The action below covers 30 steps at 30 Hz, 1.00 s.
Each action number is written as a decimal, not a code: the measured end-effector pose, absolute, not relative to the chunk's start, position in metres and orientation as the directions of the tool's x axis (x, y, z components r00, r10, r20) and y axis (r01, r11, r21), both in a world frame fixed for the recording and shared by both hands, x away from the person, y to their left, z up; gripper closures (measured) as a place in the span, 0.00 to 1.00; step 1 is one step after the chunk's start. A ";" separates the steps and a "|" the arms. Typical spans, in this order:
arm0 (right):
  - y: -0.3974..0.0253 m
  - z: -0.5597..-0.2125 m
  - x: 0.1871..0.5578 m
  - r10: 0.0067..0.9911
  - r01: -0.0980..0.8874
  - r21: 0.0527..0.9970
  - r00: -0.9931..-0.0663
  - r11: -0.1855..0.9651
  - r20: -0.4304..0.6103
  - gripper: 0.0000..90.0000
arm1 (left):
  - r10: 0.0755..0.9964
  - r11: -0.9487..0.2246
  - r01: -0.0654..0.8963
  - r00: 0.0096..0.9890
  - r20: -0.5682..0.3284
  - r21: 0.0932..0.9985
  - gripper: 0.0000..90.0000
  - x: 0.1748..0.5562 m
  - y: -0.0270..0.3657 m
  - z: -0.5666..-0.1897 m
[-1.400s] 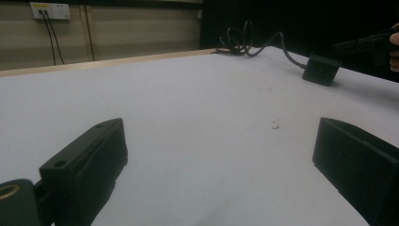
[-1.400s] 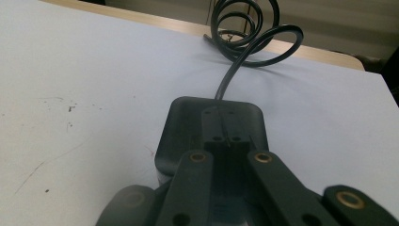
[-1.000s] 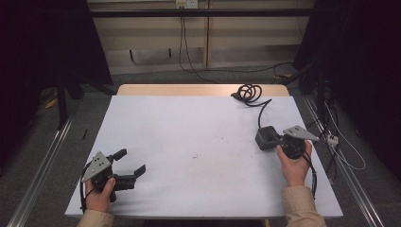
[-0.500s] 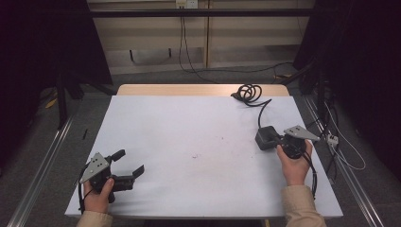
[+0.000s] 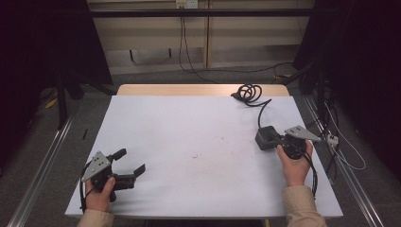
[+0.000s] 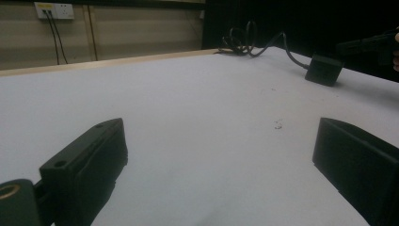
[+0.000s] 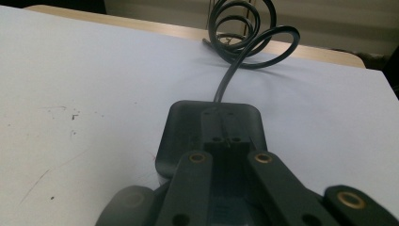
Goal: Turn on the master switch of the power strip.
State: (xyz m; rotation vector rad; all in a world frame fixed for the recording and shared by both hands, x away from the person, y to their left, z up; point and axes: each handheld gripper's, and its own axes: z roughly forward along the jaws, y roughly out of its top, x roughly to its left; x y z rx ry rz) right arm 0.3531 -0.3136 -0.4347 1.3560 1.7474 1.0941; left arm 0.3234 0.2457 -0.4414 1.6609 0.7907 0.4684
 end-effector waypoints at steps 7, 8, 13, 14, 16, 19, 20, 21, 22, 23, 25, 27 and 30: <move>-0.315 -0.433 0.350 0.965 0.423 0.902 -0.261 0.082 0.035 0.82 | 0.709 -0.091 0.248 0.696 -0.112 0.964 0.04 0.325 0.242 -0.441; -0.315 -0.433 0.350 0.966 0.422 0.903 -0.257 0.081 0.034 0.77 | 0.709 -0.090 0.249 0.696 -0.114 0.964 0.04 0.325 0.242 -0.441; -0.313 -0.431 0.347 0.954 0.428 0.902 -0.290 0.060 0.075 0.58 | 0.708 -0.090 0.245 0.697 -0.111 0.965 0.04 0.325 0.243 -0.440; -0.312 -0.431 0.346 0.954 0.427 0.903 -0.288 0.050 0.084 0.55 | 0.709 -0.086 0.246 0.696 -0.114 0.965 0.04 0.325 0.243 -0.440; -0.312 -0.429 0.344 0.945 0.426 0.904 -0.305 0.023 0.119 0.49 | 0.710 -0.083 0.248 0.695 -0.117 0.965 0.04 0.324 0.244 -0.440; -0.310 -0.427 0.341 0.941 0.422 0.907 -0.307 -0.002 0.145 0.38 | 0.711 -0.079 0.247 0.693 -0.119 0.966 0.04 0.325 0.245 -0.440; -0.309 -0.427 0.340 0.937 0.421 0.907 -0.314 -0.006 0.152 0.38 | 0.711 -0.080 0.247 0.693 -0.119 0.966 0.04 0.325 0.245 -0.440; -0.308 -0.427 0.339 0.935 0.418 0.908 -0.319 -0.009 0.156 0.36 | 0.711 -0.080 0.247 0.693 -0.118 0.966 0.04 0.325 0.245 -0.440; -0.306 -0.427 0.338 0.937 0.411 0.912 -0.318 -0.004 0.147 0.34 | 0.712 -0.081 0.246 0.693 -0.117 0.966 0.04 0.325 0.246 -0.440; -0.305 -0.427 0.336 0.937 0.410 0.912 -0.322 0.005 0.139 0.32 | 0.712 -0.079 0.245 0.692 -0.117 0.966 0.04 0.325 0.246 -0.440; -0.302 -0.427 0.334 0.931 0.414 0.910 -0.335 0.009 0.143 0.28 | 0.712 -0.081 0.244 0.693 -0.116 0.966 0.04 0.325 0.246 -0.440; -0.299 -0.428 0.330 0.927 0.408 0.913 -0.350 0.018 0.138 0.26 | 0.714 -0.078 0.246 0.690 -0.118 0.966 0.04 0.324 0.246 -0.440; -0.296 -0.431 0.324 0.921 0.411 0.912 -0.361 0.017 0.145 0.25 | 0.715 -0.076 0.245 0.689 -0.118 0.966 0.04 0.324 0.246 -0.440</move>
